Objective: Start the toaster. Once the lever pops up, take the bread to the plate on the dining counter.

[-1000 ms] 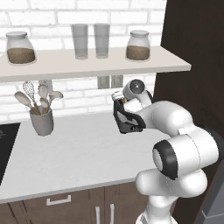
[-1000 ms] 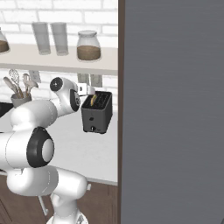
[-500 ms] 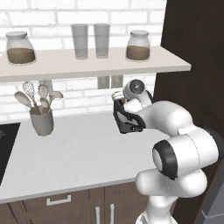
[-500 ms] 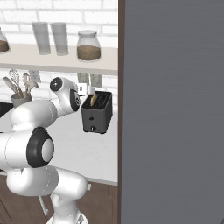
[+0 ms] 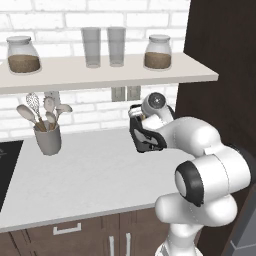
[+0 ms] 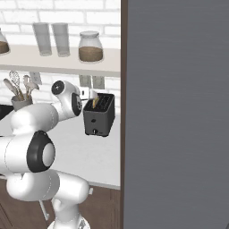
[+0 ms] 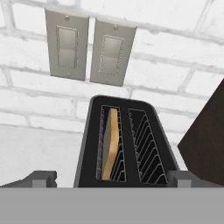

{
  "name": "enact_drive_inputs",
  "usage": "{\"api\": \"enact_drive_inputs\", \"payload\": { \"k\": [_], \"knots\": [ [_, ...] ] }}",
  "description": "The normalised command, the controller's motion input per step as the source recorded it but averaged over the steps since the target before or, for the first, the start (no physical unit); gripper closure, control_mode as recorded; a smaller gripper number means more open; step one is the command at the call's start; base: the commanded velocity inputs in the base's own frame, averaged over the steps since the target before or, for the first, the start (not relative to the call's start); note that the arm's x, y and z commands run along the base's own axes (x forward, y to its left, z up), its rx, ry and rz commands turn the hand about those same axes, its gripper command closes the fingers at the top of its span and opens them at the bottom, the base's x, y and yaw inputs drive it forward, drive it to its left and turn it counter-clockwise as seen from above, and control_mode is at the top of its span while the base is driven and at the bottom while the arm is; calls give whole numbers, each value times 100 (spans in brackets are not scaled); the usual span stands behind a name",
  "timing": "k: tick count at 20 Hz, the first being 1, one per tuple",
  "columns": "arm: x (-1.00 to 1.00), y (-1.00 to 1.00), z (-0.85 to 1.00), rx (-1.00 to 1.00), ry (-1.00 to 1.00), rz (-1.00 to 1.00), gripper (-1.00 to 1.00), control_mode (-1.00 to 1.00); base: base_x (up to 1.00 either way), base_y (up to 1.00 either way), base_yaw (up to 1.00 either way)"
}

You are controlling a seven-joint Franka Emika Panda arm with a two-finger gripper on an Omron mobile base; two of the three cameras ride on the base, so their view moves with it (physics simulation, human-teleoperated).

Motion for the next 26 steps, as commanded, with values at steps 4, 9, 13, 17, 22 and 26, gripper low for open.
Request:
{"api": "enact_drive_inputs", "payload": {
  "k": [4,9,13,17,22,26],
  "knots": [
    [0,0,-12,0,13,0,-100,-100,0,0,0],
    [14,-2,-2,2,16,0,-100,-100,0,0,0],
    [13,0,-3,0,3,0,-100,-100,0,0,0],
    [0,-4,-18,0,0,0,-100,-100,0,0,0],
    [4,-6,-23,0,-3,0,-100,-100,0,0,0],
    [24,-11,-12,0,0,0,-100,-100,0,0,0]
  ]
}}
